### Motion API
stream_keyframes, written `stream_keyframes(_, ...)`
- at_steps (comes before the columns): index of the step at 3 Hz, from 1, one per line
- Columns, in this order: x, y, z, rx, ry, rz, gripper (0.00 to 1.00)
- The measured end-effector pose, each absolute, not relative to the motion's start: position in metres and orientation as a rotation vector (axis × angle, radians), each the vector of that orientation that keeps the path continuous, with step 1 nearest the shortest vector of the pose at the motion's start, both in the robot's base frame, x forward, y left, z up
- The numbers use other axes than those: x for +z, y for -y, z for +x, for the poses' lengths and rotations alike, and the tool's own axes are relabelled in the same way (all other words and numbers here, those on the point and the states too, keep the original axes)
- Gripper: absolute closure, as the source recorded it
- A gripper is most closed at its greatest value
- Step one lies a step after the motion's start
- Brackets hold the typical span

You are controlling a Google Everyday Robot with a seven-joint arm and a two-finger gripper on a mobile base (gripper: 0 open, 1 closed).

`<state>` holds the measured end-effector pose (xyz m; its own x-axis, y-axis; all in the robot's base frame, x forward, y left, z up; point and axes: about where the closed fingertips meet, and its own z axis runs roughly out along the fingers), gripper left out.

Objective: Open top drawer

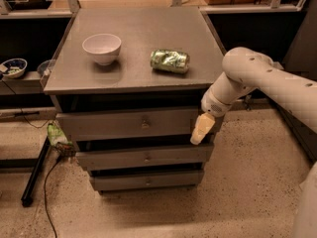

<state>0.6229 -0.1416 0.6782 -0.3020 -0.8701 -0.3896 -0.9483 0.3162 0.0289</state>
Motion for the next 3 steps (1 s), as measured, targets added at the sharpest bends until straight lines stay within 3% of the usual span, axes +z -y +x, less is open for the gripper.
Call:
stream_keyframes(2, 0.684, 0.141, 0.616, 0.392, -2.295, -1.65, 0.0)
stream_keyframes(3, 0.699, 0.147, 0.592, 0.491, -2.253, -1.653, 0.0)
